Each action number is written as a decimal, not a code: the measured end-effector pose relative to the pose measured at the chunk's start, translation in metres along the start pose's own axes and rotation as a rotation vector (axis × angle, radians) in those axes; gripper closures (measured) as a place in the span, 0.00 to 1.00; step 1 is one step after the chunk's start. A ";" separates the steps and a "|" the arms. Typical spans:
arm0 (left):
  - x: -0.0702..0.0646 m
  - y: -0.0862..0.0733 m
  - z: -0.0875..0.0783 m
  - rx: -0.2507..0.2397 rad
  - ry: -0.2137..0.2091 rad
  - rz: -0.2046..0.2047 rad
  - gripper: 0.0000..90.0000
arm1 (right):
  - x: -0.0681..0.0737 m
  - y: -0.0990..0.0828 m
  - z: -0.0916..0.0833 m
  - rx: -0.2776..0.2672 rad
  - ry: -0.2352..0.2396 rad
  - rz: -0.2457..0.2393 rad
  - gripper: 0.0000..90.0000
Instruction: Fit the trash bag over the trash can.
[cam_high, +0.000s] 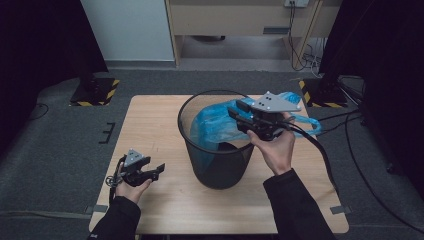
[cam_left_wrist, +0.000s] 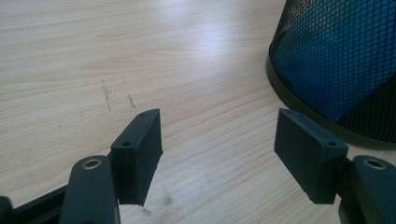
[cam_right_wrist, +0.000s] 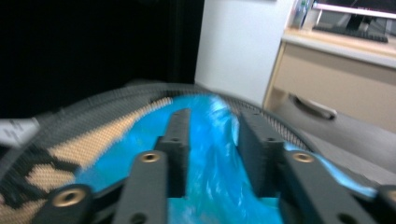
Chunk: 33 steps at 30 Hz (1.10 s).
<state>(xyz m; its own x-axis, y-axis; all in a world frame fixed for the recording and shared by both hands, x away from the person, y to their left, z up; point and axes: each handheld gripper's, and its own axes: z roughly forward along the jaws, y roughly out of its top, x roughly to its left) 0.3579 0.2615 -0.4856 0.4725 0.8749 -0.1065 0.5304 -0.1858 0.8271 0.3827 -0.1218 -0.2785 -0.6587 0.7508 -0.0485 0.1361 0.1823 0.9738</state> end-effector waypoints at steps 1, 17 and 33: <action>0.000 0.000 0.000 -0.003 0.002 0.001 0.35 | -0.002 0.003 -0.004 -0.026 -0.001 0.016 0.61; 0.000 0.007 -0.009 -0.074 0.010 -0.018 0.36 | -0.056 0.000 -0.066 -0.143 -0.153 0.113 0.38; 0.000 0.008 -0.009 -0.095 0.015 -0.025 0.36 | -0.096 -0.042 -0.107 -0.205 -0.257 0.212 0.30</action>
<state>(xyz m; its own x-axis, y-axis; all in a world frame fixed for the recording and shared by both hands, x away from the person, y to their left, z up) 0.3562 0.2641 -0.4739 0.4487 0.8856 -0.1199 0.4724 -0.1211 0.8730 0.3605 -0.2696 -0.2913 -0.4214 0.8975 0.1296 0.0813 -0.1050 0.9911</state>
